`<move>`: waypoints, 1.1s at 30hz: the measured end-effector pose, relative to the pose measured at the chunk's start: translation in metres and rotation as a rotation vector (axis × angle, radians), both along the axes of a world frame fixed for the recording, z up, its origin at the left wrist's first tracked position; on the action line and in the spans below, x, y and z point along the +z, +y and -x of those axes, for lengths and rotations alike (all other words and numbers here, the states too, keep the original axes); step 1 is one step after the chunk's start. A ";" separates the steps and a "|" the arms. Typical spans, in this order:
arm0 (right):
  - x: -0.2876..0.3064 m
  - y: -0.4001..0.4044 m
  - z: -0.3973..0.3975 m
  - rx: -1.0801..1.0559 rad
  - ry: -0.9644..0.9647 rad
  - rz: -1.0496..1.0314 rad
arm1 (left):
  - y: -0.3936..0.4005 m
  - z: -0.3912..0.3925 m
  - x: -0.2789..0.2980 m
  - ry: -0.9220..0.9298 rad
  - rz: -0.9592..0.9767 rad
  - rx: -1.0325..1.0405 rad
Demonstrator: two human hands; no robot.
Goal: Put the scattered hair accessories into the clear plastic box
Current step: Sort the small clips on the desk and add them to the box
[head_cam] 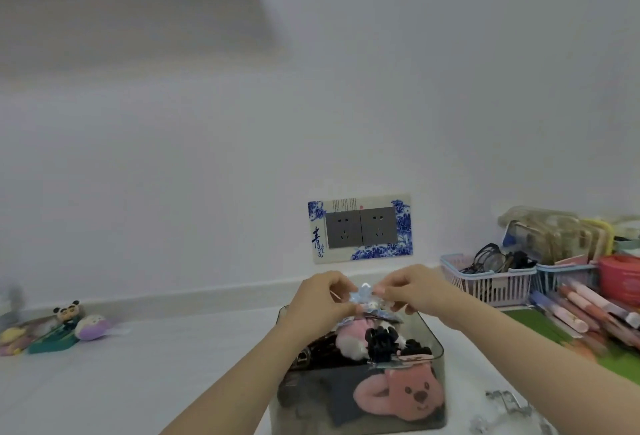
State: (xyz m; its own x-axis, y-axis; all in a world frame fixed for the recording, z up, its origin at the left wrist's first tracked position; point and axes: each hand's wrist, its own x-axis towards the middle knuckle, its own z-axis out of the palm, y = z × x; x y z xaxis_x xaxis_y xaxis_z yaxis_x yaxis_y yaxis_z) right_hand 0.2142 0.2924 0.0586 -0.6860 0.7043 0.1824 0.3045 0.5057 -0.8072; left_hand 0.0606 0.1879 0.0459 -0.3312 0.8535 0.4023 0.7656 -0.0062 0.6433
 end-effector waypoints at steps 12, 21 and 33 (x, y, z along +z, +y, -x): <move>-0.025 0.031 0.032 0.058 -0.270 -0.253 | 0.024 0.021 -0.024 0.100 0.173 0.062; -0.030 0.036 0.033 -0.001 -0.217 -0.297 | 0.030 0.027 -0.029 0.085 0.137 0.073; -0.032 0.034 0.039 0.002 -0.117 -0.305 | 0.028 0.020 -0.029 -0.014 0.145 0.016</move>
